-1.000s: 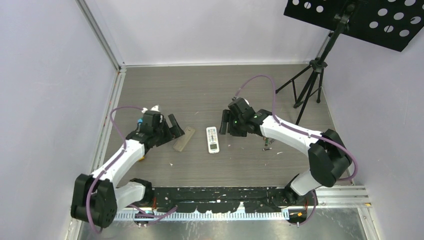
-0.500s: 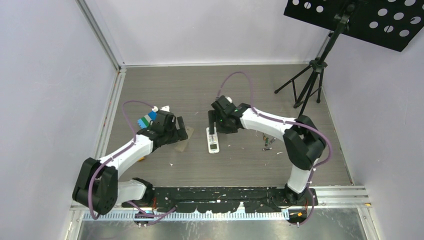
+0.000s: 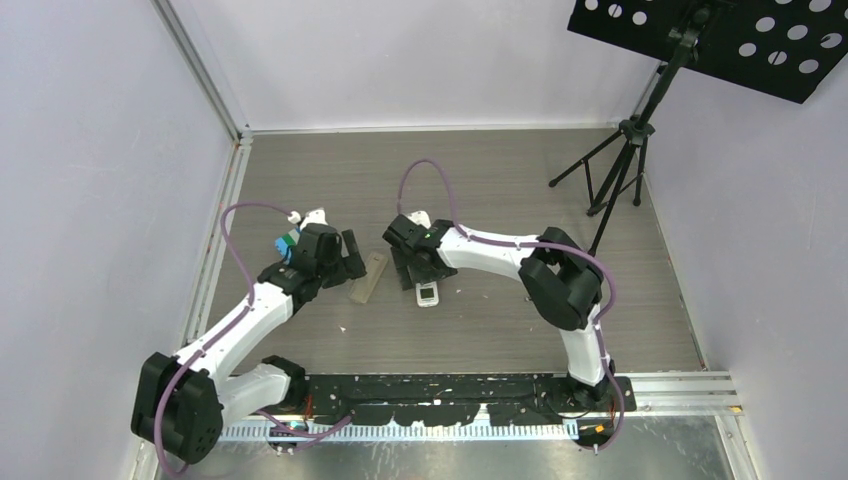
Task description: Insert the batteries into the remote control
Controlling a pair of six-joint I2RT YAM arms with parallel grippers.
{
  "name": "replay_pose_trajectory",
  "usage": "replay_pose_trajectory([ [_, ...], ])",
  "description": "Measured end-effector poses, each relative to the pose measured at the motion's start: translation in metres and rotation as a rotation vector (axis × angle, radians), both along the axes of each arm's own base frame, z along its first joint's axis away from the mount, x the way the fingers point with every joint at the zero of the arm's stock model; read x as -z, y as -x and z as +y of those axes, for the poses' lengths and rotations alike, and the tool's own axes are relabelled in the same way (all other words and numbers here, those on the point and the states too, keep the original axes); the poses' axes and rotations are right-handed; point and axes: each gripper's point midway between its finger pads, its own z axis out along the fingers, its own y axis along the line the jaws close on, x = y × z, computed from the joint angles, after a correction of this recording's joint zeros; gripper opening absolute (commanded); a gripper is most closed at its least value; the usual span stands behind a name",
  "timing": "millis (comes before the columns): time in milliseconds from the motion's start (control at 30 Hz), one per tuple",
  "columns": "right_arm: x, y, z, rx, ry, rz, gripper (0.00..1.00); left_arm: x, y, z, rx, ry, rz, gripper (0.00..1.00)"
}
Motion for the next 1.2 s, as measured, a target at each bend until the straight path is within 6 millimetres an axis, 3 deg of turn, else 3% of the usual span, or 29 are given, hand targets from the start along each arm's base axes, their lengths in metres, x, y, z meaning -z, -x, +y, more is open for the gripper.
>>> replay_pose_trajectory([
  [133,0.007,-0.005,-0.008,0.019,0.060,-0.021,0.70,-0.001,0.003,0.002,-0.005,-0.005,0.001,0.91],
  [267,0.006,-0.009,-0.011,0.049,0.073,-0.045,0.43,-0.003,0.004,0.003,-0.005,-0.002,-0.003,0.91],
  [333,0.006,-0.010,-0.012,0.062,0.074,-0.053,0.36,-0.005,0.004,0.002,-0.004,0.001,-0.007,0.91],
  [500,0.002,-0.012,-0.012,0.098,-0.006,-0.063,0.32,-0.011,0.007,-0.007,0.036,0.047,-0.013,0.92],
  [600,-0.015,-0.006,-0.013,0.125,-0.156,-0.043,0.32,-0.018,0.010,-0.021,0.091,0.107,-0.015,0.92],
  [700,-0.057,-0.014,-0.015,0.184,-0.403,-0.048,0.32,-0.031,0.015,-0.039,0.170,0.190,-0.023,0.93],
  [800,-0.126,-0.035,-0.016,0.232,-0.719,-0.116,0.33,-0.055,0.017,-0.063,0.270,0.297,-0.054,0.94],
  [900,-0.198,-0.050,-0.017,0.227,-0.974,-0.203,0.34,-0.090,0.019,-0.088,0.369,0.429,-0.105,0.95],
  [1000,-0.257,-0.040,-0.005,0.151,-1.167,-0.243,0.34,-0.130,0.021,-0.110,0.456,0.570,-0.165,0.96],
  [1067,-0.285,-0.031,0.000,0.109,-1.262,-0.250,0.34,-0.155,0.025,-0.122,0.508,0.667,-0.203,0.97],
  [1200,-0.318,-0.021,0.006,0.059,-1.388,-0.241,0.34,-0.197,0.035,-0.136,0.591,0.818,-0.262,0.99],
])
